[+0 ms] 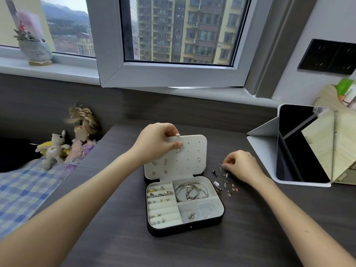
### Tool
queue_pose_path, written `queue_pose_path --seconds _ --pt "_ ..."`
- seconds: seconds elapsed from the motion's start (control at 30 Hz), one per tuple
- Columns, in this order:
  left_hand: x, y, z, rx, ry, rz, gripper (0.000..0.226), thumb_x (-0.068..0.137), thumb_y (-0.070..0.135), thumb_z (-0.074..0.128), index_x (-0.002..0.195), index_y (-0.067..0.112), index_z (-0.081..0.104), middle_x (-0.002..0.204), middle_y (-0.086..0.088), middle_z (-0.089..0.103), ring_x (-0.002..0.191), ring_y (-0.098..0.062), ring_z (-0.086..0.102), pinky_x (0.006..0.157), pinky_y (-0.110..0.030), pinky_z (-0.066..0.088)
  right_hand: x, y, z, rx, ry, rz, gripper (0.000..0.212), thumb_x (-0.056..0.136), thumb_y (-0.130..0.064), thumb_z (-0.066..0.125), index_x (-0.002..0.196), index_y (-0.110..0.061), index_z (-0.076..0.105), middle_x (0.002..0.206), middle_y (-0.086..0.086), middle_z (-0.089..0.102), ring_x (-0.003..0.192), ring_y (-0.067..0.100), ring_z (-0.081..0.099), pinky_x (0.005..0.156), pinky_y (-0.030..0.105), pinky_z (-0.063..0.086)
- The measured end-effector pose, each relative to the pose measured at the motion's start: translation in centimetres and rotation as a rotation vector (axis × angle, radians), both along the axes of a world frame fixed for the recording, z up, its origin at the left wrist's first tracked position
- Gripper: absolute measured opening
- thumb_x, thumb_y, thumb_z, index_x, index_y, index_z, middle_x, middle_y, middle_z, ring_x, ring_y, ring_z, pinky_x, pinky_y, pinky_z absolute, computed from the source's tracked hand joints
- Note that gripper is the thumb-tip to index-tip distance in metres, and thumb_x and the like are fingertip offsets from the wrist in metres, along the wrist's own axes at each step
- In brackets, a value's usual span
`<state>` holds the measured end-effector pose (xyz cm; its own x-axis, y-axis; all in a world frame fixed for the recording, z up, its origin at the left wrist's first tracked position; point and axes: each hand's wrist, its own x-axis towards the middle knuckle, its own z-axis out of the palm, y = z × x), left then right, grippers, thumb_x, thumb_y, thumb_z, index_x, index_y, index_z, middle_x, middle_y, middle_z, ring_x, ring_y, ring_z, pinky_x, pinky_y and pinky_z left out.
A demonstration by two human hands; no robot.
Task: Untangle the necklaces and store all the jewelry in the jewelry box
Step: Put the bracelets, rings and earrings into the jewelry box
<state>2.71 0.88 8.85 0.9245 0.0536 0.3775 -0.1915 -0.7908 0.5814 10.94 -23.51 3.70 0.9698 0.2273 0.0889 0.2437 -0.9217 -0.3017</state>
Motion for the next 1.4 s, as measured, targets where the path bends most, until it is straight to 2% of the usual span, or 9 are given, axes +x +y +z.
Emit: queue_pose_path --seconds 0.2,0.33,0.47,0.6,0.9,1.13,1.2,1.3,1.4 --pt "-0.1 0.1 0.0 -0.098 0.039 0.004 0.013 0.076 0.03 0.078 0.079 0.024 0.066 0.075 0.011 0.062 0.069 -0.005 0.055 0.067 -0.027 0.044 1.5 0.9 -0.1 -0.084 0.078 0.004 0.014 0.078 -0.024 0.073 0.071 -0.027 0.061 0.09 0.0 0.069 0.095 0.021 0.062 0.075 0.026 0.044" --pt "0.3 0.3 0.3 -0.289 0.154 0.013 0.015 0.071 0.024 0.082 0.07 0.022 0.067 0.068 0.007 0.061 0.063 -0.01 0.052 0.067 -0.036 0.047 2.0 1.1 0.4 -0.039 0.174 0.007 0.018 0.075 -0.02 0.075 0.064 -0.024 0.062 0.079 -0.002 0.068 0.082 0.015 0.061 0.061 0.023 0.039" --pt "0.6 0.2 0.7 -0.413 0.237 0.03 0.018 0.07 0.019 0.083 0.066 0.016 0.066 0.058 0.007 0.054 0.056 -0.008 0.045 0.061 -0.026 0.036 2.3 1.1 0.8 -0.071 0.273 0.05 0.023 0.077 -0.018 0.074 0.057 -0.023 0.063 0.074 0.001 0.068 0.074 0.014 0.06 0.056 0.021 0.04" --pt "0.6 0.2 1.1 -0.389 0.276 0.018 0.013 0.076 0.015 0.077 0.07 0.016 0.066 0.066 0.001 0.058 0.059 -0.01 0.048 0.06 -0.024 0.038 2.5 0.9 0.7 -0.063 0.327 0.083 0.024 0.083 -0.02 0.069 0.059 -0.02 0.064 0.072 0.0 0.065 0.071 0.014 0.057 0.059 0.023 0.041" --pt "0.8 0.2 0.7 -0.344 0.246 0.027 0.013 0.078 0.023 0.076 0.07 0.019 0.067 0.071 -0.001 0.062 0.065 -0.013 0.051 0.067 -0.03 0.041 2.3 -0.4 0.9 0.213 0.345 0.122 0.024 0.091 -0.003 0.055 0.068 -0.011 0.056 0.064 0.001 0.062 0.053 0.007 0.048 0.047 0.014 0.037" --pt "0.5 0.0 0.9 -0.312 0.235 0.044 0.011 0.079 0.025 0.075 0.073 0.019 0.067 0.075 -0.002 0.065 0.066 -0.013 0.053 0.067 -0.03 0.041 2.3 -1.0 1.2 0.479 0.414 0.105 0.012 0.082 0.006 0.066 0.084 -0.004 0.059 0.057 0.005 0.062 0.039 0.003 0.05 0.039 0.014 0.036" --pt "0.5 -0.1 0.9 -0.31 0.236 0.044 0.011 0.079 0.025 0.075 0.073 0.019 0.067 0.076 -0.003 0.065 0.067 -0.014 0.053 0.068 -0.031 0.041 2.3 -1.1 0.9 0.448 0.377 0.088 0.009 0.084 0.004 0.064 0.086 -0.005 0.064 0.062 0.007 0.063 0.047 0.007 0.052 0.043 0.014 0.039" --pt "0.4 -0.1 0.9 -0.302 0.234 0.051 0.012 0.079 0.025 0.074 0.072 0.02 0.067 0.076 -0.003 0.066 0.068 -0.014 0.054 0.068 -0.032 0.042 2.7 -1.0 0.5 0.278 0.219 0.075 0.014 0.084 -0.001 0.062 0.083 -0.014 0.069 0.069 0.002 0.066 0.063 0.012 0.057 0.065 0.023 0.048" --pt "0.4 -0.2 0.9 -0.299 0.234 0.054 0.011 0.079 0.024 0.074 0.072 0.02 0.067 0.076 -0.002 0.066 0.067 -0.014 0.054 0.068 -0.031 0.042 2.6 -0.9 0.6 0.071 0.13 0.103 0.015 0.082 -0.009 0.065 0.079 -0.024 0.068 0.074 -0.006 0.064 0.075 0.011 0.057 0.07 0.022 0.039"
